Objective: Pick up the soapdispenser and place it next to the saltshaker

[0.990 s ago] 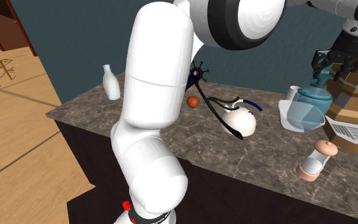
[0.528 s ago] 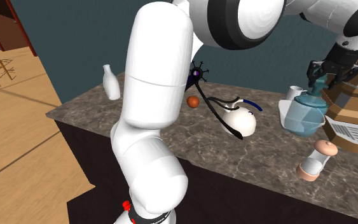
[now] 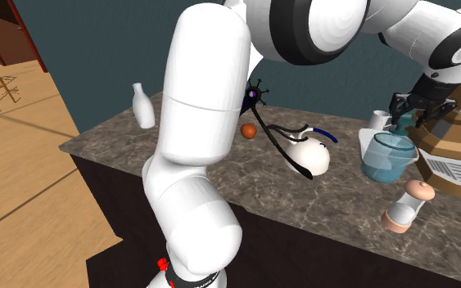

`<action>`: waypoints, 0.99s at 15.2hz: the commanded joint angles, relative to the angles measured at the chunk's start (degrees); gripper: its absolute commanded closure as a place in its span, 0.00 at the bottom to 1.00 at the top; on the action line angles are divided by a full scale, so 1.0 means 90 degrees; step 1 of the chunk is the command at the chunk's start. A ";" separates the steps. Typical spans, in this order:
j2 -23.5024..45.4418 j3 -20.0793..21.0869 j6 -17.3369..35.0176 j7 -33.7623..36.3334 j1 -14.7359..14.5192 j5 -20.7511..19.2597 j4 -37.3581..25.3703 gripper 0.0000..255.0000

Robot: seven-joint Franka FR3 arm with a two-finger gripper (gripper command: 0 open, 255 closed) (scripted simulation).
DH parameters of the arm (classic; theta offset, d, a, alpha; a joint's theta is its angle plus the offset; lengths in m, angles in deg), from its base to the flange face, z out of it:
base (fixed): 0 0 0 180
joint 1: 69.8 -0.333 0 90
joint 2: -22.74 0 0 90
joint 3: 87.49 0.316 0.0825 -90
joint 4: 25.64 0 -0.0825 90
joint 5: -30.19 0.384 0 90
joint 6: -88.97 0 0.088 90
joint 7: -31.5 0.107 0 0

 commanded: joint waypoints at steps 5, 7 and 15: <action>0.0100 0.0037 0.0468 -0.0135 -0.0011 0.0104 0.0372 1.00; 0.0148 0.0050 0.0612 -0.0187 -0.0008 0.0146 0.0476 1.00; 0.0333 0.0102 0.1064 -0.0363 0.0008 0.0297 0.0766 1.00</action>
